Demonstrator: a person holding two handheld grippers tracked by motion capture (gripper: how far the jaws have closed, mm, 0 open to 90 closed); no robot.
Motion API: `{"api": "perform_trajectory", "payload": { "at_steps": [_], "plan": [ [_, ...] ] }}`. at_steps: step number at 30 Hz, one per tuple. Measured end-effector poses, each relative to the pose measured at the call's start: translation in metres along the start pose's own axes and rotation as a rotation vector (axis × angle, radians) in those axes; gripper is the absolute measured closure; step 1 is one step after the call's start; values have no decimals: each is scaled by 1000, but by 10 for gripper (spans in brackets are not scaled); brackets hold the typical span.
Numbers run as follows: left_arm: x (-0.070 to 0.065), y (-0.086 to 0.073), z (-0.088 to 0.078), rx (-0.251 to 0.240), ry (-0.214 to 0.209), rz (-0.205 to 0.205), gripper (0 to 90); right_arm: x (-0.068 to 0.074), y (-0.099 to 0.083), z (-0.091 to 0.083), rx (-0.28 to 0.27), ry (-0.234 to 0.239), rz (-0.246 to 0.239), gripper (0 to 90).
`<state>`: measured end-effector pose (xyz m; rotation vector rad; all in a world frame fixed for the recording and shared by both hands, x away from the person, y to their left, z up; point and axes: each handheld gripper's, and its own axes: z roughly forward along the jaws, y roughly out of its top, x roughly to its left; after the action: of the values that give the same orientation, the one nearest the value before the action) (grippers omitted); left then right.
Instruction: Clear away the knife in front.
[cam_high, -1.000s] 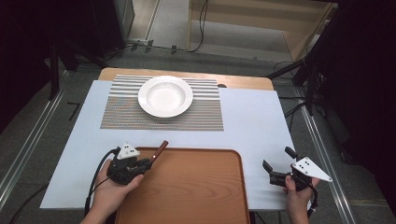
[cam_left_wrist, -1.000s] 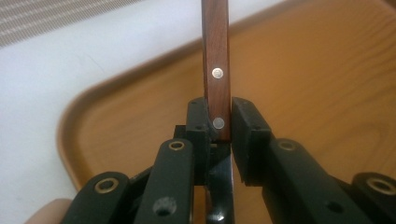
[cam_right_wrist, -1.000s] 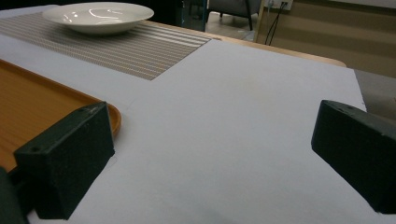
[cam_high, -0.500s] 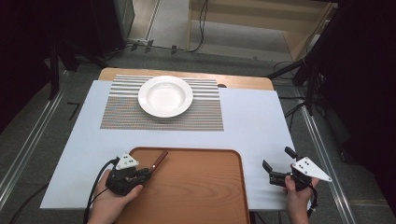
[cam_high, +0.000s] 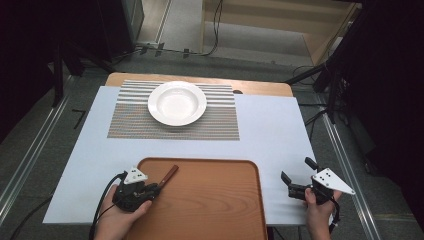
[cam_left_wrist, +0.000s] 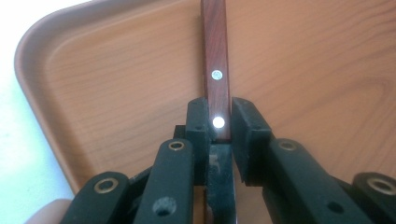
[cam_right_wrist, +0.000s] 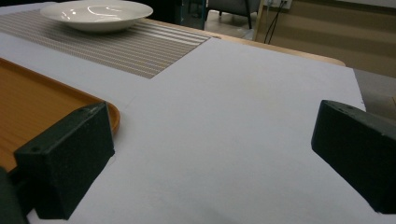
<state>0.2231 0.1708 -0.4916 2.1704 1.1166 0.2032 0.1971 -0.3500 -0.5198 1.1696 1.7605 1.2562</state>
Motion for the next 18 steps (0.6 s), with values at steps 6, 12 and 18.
{"api": "perform_trajectory", "payload": {
  "at_steps": [6, 12, 18],
  "plan": [
    [2, 10, -6, -79, -39, -7, 676, 0, 0, 0, -5, 3, 1, 0],
    [-8, 29, 3, -74, -80, 99, 890, 0, 0, 0, 0, -2, 1, 0],
    [-16, 31, 18, -16, -102, 151, 893, 0, 0, 0, 0, -1, 1, 0]
  ]
}}
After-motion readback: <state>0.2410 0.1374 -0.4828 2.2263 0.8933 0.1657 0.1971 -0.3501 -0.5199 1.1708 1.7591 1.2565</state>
